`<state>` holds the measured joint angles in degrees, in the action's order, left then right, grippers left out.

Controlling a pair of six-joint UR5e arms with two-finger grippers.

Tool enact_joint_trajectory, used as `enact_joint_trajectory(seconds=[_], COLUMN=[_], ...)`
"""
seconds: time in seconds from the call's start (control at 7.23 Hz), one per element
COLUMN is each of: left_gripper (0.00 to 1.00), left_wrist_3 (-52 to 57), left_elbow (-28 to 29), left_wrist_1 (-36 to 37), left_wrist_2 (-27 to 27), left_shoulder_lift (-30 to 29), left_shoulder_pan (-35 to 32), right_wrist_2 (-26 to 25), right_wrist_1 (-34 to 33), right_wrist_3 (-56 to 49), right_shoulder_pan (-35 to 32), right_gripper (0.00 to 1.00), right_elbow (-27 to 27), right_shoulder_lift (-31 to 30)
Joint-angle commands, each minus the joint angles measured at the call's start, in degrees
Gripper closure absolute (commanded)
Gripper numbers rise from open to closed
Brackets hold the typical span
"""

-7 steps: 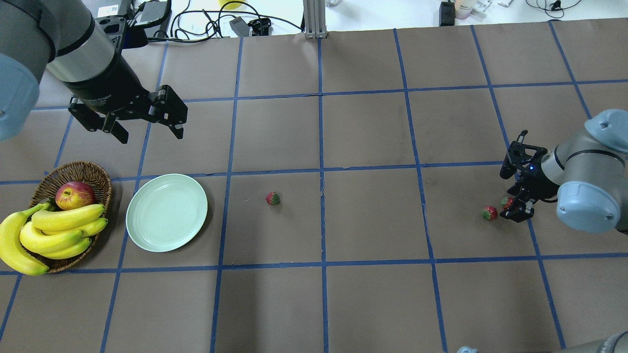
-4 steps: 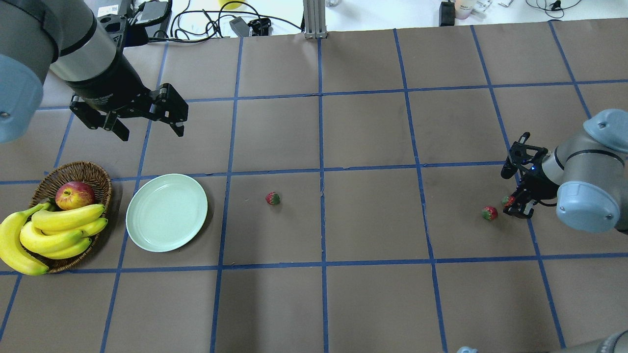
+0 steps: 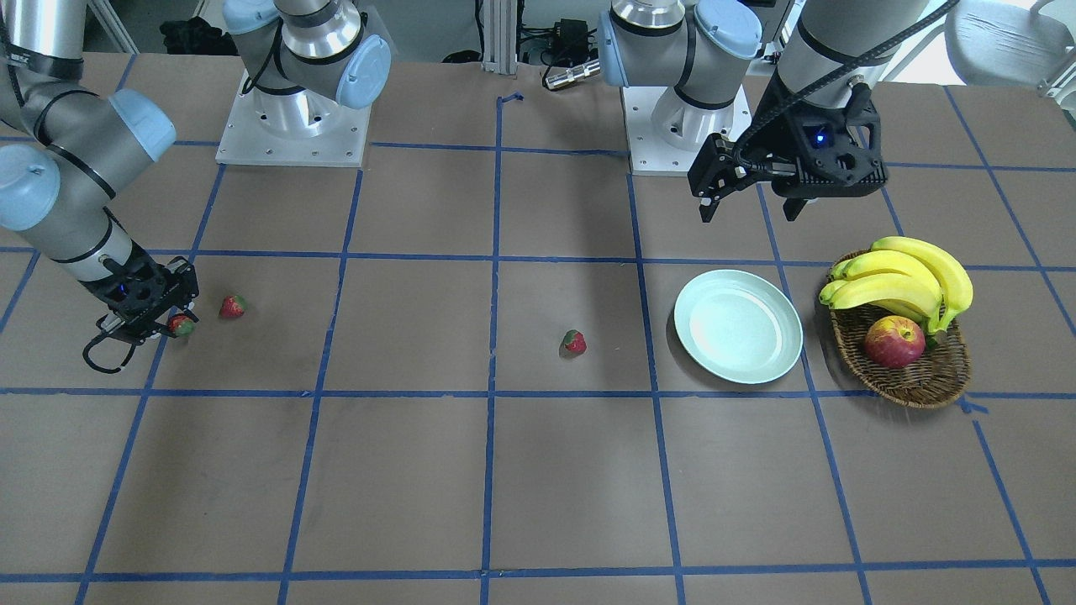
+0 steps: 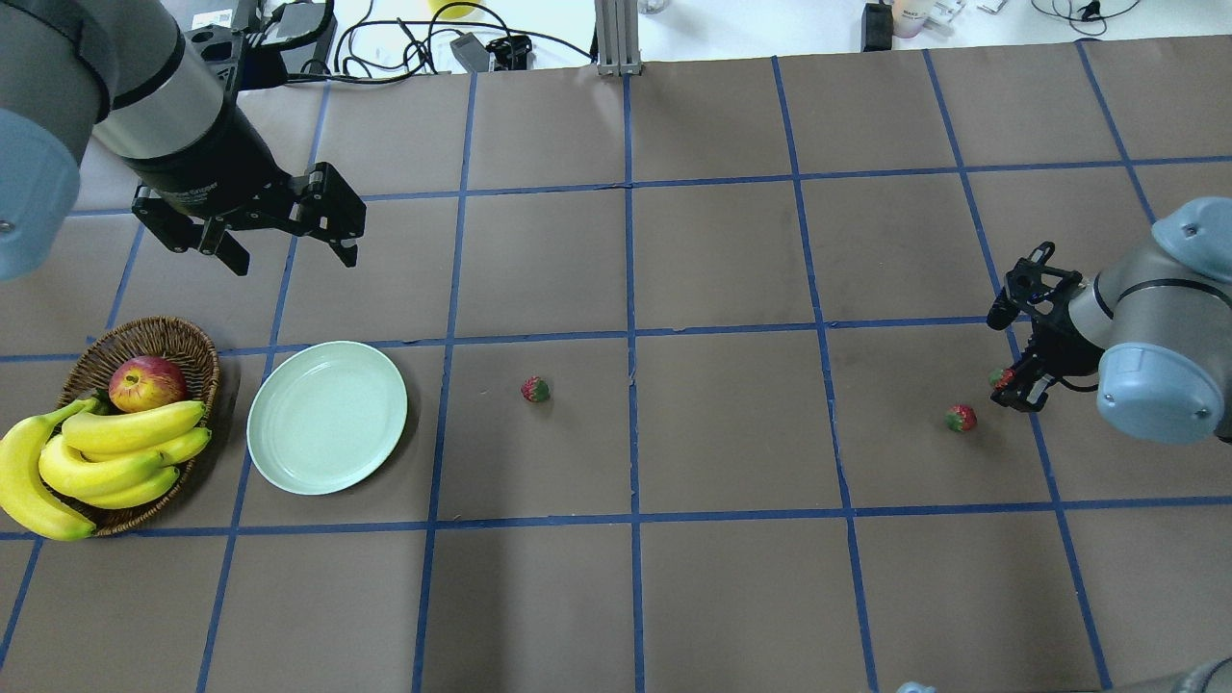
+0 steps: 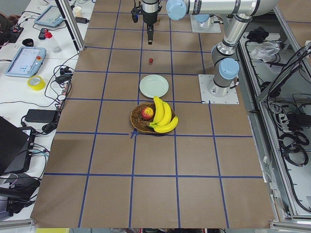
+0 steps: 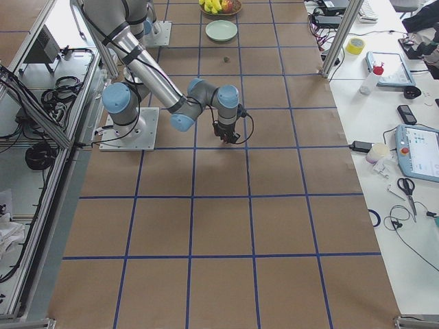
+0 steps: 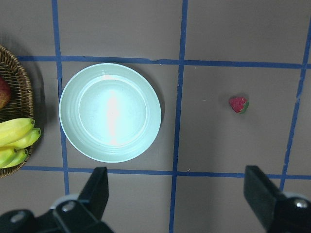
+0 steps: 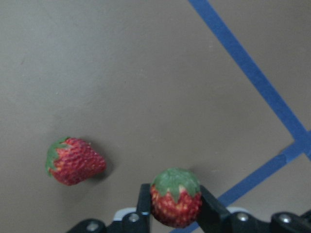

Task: Collect all strawberries into plate
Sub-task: 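Lower the right gripper and grasp a second strawberry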

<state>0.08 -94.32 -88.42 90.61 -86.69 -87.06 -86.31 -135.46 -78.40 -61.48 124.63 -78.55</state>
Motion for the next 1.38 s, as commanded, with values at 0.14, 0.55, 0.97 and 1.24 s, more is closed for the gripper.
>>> enact_joint_trajectory(seconds=[0.14,0.55,0.97,1.24], left_gripper=[0.0,0.0,0.0,0.0], left_wrist_3=[0.0,0.1,0.1,-0.2], left_elbow=[-0.1,-0.2,-1.3,-1.4], left_wrist_1=[0.0,0.0,-0.1,0.0], left_wrist_2=[2.3,4.3,4.2,3.5], left_shoulder_lift=[0.0,0.0,0.2,0.2], left_shoulder_pan=[0.0,0.0,-0.1,-0.1], right_wrist_2=[0.3,-0.4,0.4,0.4], right_wrist_1=[-0.1,-0.6,-0.9,-0.4], right_wrist_3=[19.6,48.1,77.3,93.9], right_shoulder_pan=[-6.2,-22.0,-37.6,-46.0], right_gripper=[0.78,0.78,0.78,0.78], right_elbow=[-2.8,-2.9,-6.7,-15.5], right_shoulder_lift=[0.0,0.3,3.6,10.4])
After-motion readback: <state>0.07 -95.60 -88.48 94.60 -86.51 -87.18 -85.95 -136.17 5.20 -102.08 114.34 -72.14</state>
